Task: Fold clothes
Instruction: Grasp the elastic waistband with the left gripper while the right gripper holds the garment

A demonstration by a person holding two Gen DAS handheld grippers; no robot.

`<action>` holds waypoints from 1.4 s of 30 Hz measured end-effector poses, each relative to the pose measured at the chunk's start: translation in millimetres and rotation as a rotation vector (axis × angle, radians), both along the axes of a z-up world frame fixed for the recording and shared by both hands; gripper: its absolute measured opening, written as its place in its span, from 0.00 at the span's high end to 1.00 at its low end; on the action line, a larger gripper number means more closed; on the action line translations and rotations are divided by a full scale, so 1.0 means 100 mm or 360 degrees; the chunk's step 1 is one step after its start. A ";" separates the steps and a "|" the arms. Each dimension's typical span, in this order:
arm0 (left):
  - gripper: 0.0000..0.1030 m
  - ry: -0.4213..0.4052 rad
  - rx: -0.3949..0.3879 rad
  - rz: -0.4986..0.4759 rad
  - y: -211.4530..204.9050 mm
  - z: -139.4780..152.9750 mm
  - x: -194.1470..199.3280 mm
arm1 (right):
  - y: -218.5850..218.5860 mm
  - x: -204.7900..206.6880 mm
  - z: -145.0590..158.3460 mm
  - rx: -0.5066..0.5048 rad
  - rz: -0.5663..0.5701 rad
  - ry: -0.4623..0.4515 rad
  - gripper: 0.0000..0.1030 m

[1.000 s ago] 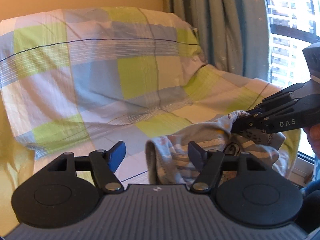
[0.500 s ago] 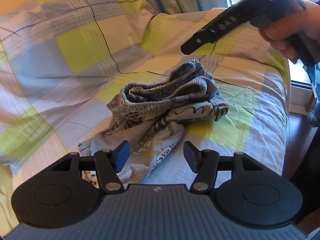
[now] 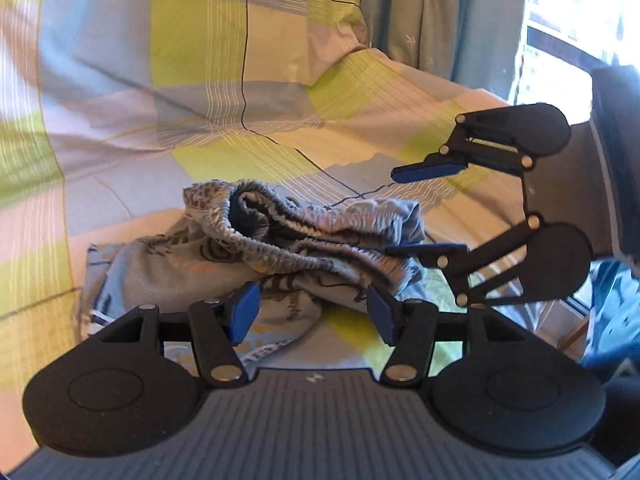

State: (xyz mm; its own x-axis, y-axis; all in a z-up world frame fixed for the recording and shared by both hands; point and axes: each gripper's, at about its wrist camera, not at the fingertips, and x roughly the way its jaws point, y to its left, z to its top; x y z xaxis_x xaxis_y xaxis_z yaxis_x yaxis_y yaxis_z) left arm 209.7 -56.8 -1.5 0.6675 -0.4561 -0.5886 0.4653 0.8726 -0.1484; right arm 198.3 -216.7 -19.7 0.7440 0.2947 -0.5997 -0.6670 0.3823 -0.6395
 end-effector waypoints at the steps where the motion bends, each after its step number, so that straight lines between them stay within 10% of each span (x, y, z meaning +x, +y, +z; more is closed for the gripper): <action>1: 0.47 0.0008 -0.0018 0.0013 -0.02 -0.02 0.00 | 0.00 -0.02 -0.05 -0.0061 0.0017 -0.0027 0.48; 8: 0.47 0.0064 -0.0135 0.0102 -0.16 -0.10 0.00 | 0.02 0.10 -0.24 -0.0147 0.0124 -0.0169 0.64; 10: 0.47 0.0083 -0.0170 0.0134 -0.16 -0.12 0.01 | 0.00 0.18 -0.22 -0.0094 0.0084 -0.0151 0.88; 21: 0.49 0.0147 -0.0282 0.0171 -0.39 -0.20 0.13 | -0.61 0.32 0.18 0.0470 -0.0317 -0.0044 0.97; 26: 0.79 0.0179 -0.0284 0.0173 -0.45 -0.26 0.16 | -0.66 0.34 0.08 0.0464 -0.0310 0.0025 0.97; 31: 0.84 0.0124 -0.0259 0.0133 -0.33 -0.20 0.07 | -0.52 0.20 -0.06 0.0333 -0.0153 -0.0013 0.65; 42: 0.84 0.0137 -0.0256 0.0139 -0.07 -0.15 0.03 | -0.18 -0.13 -0.33 -0.0066 0.0185 -0.0118 0.63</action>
